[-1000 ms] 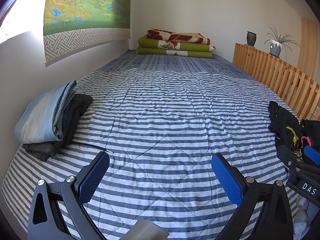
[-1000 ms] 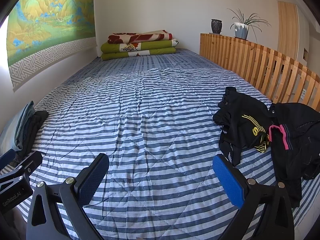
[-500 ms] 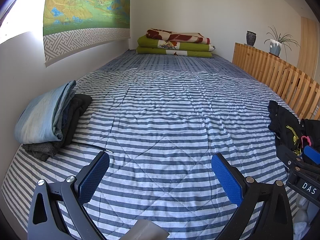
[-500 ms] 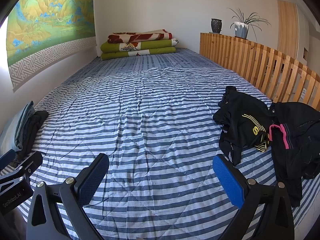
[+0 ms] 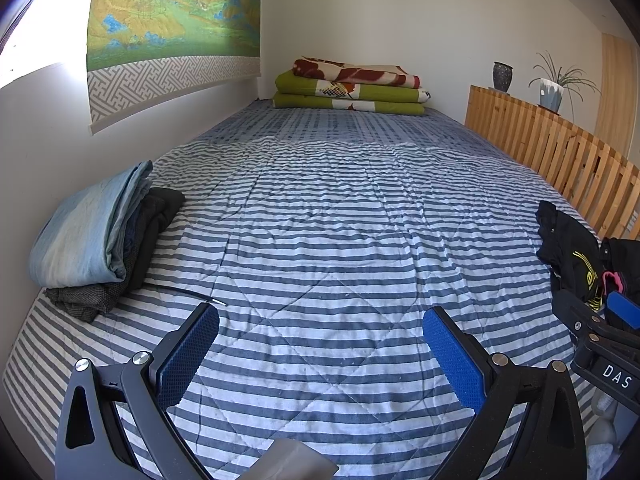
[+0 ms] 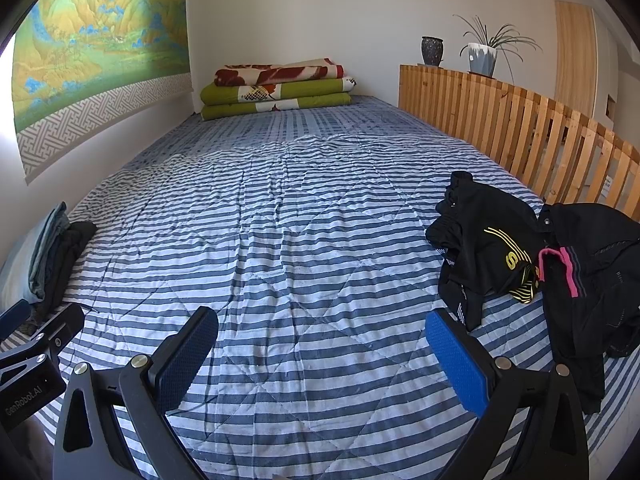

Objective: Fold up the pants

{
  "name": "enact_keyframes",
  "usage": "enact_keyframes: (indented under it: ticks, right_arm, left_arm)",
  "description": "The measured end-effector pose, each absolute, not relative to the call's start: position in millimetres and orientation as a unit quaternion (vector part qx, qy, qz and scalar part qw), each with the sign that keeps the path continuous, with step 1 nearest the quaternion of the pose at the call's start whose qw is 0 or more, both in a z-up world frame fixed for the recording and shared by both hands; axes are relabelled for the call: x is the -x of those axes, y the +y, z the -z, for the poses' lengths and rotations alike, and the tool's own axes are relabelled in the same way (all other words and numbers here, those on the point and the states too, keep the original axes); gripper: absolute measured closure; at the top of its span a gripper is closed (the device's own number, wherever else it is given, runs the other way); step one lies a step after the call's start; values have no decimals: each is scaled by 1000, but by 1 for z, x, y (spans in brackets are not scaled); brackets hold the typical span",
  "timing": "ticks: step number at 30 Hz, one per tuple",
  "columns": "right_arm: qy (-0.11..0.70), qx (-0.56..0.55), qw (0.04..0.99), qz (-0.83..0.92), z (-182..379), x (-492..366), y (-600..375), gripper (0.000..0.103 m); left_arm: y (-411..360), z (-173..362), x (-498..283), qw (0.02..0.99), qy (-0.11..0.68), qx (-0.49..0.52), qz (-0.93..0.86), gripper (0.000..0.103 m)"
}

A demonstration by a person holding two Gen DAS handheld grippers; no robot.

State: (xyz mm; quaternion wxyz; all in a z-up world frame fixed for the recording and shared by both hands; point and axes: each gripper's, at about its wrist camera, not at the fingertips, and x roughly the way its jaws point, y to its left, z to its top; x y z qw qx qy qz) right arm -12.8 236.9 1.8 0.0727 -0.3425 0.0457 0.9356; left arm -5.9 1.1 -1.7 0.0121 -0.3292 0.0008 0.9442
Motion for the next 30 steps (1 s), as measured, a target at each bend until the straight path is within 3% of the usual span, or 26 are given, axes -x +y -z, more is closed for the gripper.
enact_keyframes:
  ticks: [30]
  right_arm:
    - [73, 358, 95, -926, 11, 16, 283, 1]
  left_arm:
    - [52, 26, 15, 80, 18, 365, -928, 0]
